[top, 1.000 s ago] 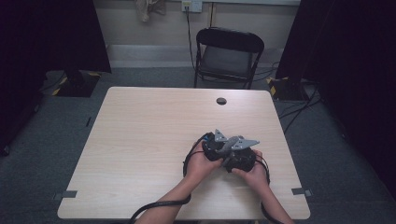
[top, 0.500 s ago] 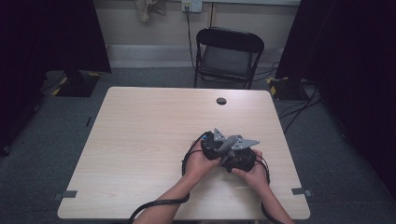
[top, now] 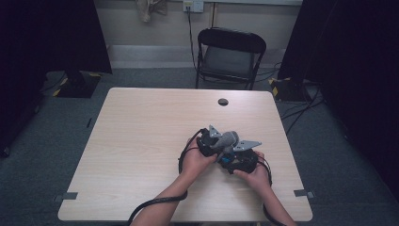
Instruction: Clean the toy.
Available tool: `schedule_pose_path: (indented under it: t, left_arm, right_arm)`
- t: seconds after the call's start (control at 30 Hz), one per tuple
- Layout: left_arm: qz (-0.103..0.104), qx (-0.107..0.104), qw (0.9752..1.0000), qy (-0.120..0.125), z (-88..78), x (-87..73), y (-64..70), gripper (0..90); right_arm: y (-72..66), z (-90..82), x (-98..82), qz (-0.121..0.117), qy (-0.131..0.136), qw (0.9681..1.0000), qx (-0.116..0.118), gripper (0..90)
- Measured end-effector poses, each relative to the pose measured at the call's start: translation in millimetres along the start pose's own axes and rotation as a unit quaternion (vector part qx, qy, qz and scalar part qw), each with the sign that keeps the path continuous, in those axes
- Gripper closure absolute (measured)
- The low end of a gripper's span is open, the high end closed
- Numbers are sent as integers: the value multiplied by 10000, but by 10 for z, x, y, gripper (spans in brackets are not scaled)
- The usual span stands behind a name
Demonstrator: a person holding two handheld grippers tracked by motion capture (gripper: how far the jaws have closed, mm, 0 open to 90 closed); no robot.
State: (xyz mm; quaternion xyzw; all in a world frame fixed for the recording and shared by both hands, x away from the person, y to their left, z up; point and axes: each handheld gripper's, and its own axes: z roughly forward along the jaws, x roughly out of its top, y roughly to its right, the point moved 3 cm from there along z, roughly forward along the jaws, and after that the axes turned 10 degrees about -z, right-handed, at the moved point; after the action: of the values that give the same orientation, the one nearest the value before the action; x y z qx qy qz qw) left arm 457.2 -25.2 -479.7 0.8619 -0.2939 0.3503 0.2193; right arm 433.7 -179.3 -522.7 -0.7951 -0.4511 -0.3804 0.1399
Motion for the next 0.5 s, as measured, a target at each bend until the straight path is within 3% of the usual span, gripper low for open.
schedule_pose_path:
  t: [0.5]
  left_arm:
    - [-305,113,9995,56,-22,0,-214,684]
  right_arm:
    - [0,0,0,-4,-1,10000,1,235]
